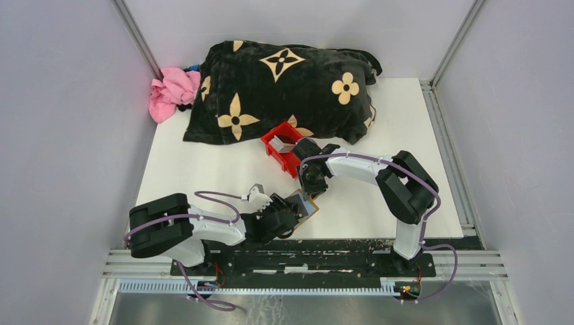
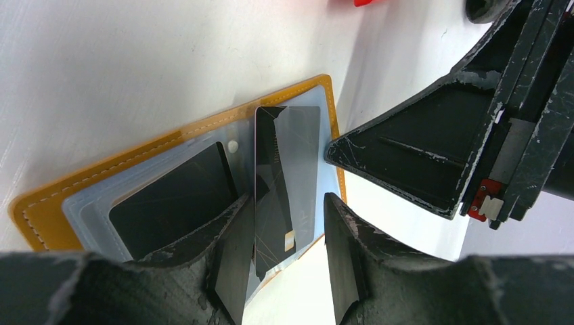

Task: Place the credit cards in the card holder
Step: Insert the credit card into the card holder.

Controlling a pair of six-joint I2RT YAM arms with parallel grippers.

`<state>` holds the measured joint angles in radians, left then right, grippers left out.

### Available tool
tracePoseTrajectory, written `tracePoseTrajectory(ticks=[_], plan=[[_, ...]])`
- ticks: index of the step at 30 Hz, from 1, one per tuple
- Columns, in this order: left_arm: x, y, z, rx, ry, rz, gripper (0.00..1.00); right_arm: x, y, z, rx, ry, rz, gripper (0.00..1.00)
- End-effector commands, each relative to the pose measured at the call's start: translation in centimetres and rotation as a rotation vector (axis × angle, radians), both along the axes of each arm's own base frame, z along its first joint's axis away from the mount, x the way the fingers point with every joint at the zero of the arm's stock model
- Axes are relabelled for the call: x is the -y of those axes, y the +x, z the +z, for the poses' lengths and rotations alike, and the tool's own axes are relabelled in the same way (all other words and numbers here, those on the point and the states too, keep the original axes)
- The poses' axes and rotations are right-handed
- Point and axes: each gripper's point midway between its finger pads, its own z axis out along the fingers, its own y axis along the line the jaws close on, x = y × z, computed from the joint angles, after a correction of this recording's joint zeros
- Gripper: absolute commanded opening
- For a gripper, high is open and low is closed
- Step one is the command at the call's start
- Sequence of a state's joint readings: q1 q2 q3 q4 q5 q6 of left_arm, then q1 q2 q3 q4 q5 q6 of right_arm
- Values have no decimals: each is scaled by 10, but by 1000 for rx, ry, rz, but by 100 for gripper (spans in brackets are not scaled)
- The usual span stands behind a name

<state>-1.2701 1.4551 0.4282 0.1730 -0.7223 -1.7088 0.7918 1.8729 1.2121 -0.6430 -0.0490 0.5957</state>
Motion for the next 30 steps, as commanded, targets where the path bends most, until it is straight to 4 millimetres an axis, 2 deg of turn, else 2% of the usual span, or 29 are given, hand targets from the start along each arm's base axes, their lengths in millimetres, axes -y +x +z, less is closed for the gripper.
tracePoseTrajectory(ticks=[1, 10, 22, 27, 30], plan=[[-41, -25, -46, -114, 227, -40, 51, 16, -6, -11, 1, -72, 11, 39], [-48, -26, -41, -105, 196, -23, 46, 16, -6, -6, 12, -68, 15, 39], [-32, -23, -22, -52, 211, -101, 18, 14, -7, -4, 13, -52, 11, 39], [-27, -24, -23, -57, 226, -123, 6, 14, -8, -5, 11, -51, 11, 39], [-22, -23, -22, -48, 227, -141, 3, 14, -8, -4, 11, -48, 13, 39]])
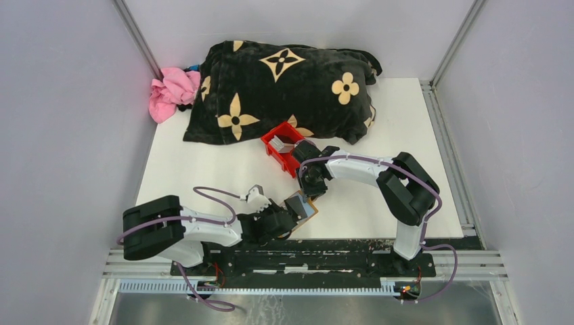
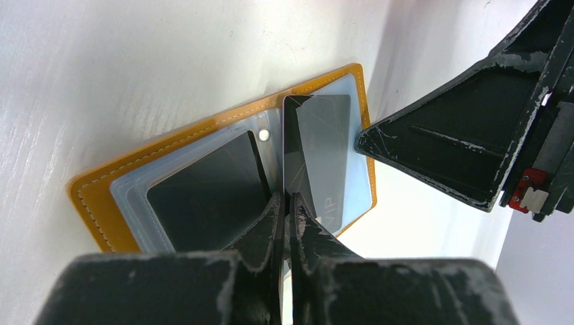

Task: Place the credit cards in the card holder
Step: Insert the credit card into the card holder.

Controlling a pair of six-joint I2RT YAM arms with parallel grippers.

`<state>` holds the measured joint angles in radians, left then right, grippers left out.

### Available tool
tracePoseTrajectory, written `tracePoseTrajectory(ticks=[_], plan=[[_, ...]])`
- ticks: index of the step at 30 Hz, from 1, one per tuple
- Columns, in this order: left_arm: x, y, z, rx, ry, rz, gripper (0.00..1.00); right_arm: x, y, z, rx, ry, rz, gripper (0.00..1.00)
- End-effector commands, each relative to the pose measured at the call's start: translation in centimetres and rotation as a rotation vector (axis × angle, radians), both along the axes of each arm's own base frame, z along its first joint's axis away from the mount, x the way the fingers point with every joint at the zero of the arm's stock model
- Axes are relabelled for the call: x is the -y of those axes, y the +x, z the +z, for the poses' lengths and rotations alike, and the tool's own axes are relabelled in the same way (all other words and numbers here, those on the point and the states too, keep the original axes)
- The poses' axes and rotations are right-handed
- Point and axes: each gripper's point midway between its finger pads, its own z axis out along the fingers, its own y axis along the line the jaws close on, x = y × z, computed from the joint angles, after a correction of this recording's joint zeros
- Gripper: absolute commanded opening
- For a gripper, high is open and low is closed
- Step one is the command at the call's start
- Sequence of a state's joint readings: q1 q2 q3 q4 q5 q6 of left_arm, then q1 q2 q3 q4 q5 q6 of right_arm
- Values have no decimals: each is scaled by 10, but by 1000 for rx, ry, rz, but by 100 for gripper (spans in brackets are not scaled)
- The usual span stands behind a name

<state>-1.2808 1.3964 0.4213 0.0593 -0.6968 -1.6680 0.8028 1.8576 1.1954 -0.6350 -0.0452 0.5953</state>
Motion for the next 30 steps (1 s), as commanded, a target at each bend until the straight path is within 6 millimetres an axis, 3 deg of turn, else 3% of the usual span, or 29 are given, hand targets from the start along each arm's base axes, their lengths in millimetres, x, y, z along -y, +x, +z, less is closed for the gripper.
tracePoseTrajectory(ticks=[1, 16, 23, 30], plan=[[-7, -11, -16, -21, 143, -98, 3, 14, -4, -6, 3, -50, 3, 39], [8, -12, -17, -41, 166, -133, 6, 14, -8, -9, -9, -39, -1, 40], [3, -13, -9, -36, 115, -105, 23, 14, -9, -8, -9, -33, -7, 40], [0, -11, 10, -4, 90, -102, 32, 14, -8, -5, -1, -30, -8, 40]])
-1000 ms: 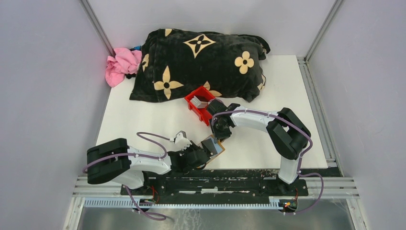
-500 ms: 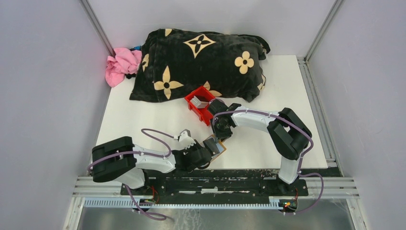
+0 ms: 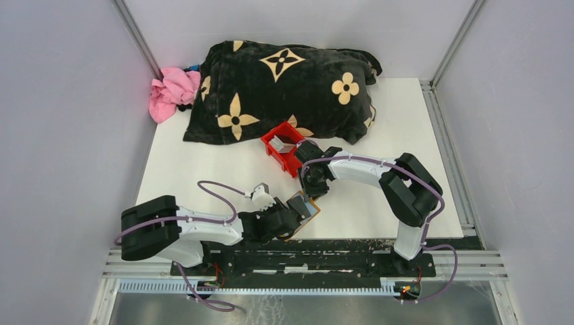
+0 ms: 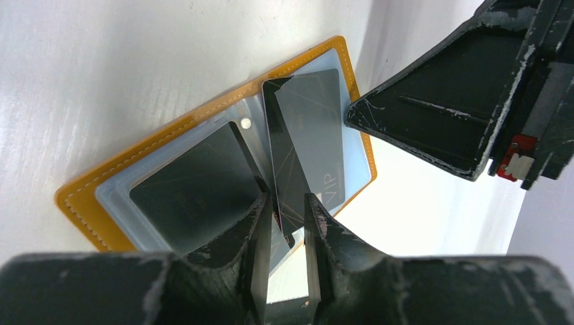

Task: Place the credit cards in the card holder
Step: Insert the credit card into the card holder.

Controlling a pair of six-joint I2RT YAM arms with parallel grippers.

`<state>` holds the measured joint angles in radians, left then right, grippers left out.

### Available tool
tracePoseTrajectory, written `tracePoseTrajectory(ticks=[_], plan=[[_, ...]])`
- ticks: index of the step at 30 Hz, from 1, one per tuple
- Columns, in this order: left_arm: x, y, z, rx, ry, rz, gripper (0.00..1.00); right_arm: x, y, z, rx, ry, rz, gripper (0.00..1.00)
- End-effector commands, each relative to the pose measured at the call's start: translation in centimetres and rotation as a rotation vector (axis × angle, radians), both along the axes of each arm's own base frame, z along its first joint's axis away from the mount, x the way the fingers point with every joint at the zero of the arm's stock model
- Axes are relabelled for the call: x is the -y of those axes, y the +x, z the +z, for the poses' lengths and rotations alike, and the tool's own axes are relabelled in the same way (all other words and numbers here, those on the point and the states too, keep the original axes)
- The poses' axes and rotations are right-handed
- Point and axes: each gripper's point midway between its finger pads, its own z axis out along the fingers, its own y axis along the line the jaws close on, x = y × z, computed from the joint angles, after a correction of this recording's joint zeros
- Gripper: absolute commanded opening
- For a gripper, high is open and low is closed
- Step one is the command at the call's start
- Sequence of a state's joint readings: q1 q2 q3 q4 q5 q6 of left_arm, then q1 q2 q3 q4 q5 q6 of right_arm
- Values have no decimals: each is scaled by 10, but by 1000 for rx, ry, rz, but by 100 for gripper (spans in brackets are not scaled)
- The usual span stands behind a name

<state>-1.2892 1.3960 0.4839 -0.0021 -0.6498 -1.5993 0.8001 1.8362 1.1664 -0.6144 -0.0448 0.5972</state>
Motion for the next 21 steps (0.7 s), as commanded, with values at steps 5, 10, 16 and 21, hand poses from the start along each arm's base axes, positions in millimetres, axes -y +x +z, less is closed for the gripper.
tracePoseTrajectory(ticks=[5, 10, 16, 21], plan=[[-18, -5, 10, 31, 32, -22, 31, 12, -7, -5, -11, -39, -6, 40], [-11, -6, 12, 50, 87, -93, 18, 11, -7, -5, -9, -37, -5, 40], [-1, -9, 3, 46, 206, -201, 3, 10, -7, -5, -9, -32, -5, 40], [5, -12, -5, 46, 276, -285, 3, 10, -8, -6, -11, -32, -5, 40]])
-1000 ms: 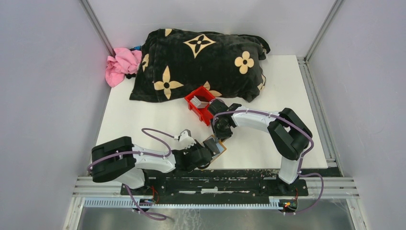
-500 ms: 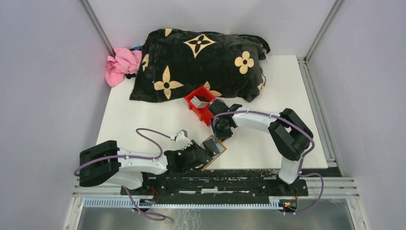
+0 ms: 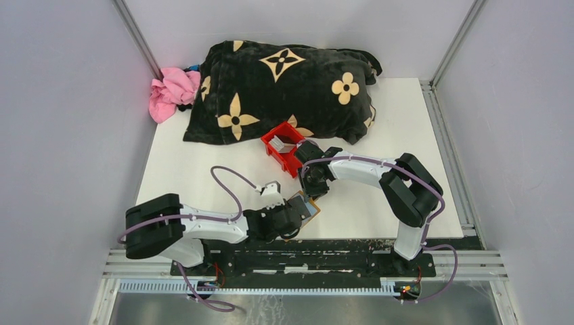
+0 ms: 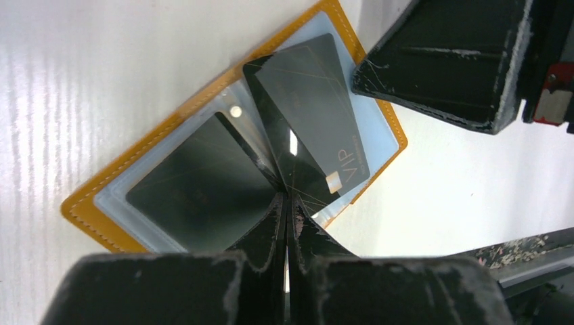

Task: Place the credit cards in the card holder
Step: Insert the credit card into the card holder.

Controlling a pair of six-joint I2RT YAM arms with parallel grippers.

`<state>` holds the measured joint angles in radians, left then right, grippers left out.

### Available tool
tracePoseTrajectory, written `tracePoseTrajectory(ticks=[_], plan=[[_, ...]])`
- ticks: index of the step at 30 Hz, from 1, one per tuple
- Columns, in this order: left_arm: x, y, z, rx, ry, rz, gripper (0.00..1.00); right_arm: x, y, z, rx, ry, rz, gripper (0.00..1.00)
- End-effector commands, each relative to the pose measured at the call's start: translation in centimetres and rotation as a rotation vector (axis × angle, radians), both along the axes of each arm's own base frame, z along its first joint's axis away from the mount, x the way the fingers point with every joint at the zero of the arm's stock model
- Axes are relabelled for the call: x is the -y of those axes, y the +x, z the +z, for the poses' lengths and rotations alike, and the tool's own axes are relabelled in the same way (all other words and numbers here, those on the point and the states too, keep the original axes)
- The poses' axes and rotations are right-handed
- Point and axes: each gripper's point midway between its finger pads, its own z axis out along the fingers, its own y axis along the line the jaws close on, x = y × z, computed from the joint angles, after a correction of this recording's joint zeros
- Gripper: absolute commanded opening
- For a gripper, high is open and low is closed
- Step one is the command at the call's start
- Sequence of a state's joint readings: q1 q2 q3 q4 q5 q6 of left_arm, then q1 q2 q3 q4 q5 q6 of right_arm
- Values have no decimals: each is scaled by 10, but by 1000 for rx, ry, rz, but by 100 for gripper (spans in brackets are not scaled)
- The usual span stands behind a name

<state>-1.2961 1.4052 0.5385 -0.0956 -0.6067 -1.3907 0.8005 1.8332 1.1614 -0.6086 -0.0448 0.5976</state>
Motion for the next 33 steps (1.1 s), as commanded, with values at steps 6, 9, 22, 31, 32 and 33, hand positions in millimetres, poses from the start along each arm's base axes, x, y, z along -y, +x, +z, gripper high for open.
tracePoseTrajectory(ticks=[6, 9, 22, 31, 32, 33], plan=[[13, -8, -8, -6, 115, -153, 3, 10, -8, -7, -16, -30, -6, 40], [16, -7, -9, -2, 106, -157, 3, 10, -8, -7, -17, -29, -6, 40], [31, 2, -3, 33, 112, -157, 3, 11, -10, -7, -19, -33, -1, 40], [17, 16, 3, 90, 176, -82, 4, 11, -10, -6, -21, -32, 4, 40], [13, 18, 5, 98, 188, -66, 4, 11, -10, -6, -21, -32, 4, 40], [9, 20, 8, 107, 195, -49, 5, 11, -10, -6, -21, -31, 6, 40]])
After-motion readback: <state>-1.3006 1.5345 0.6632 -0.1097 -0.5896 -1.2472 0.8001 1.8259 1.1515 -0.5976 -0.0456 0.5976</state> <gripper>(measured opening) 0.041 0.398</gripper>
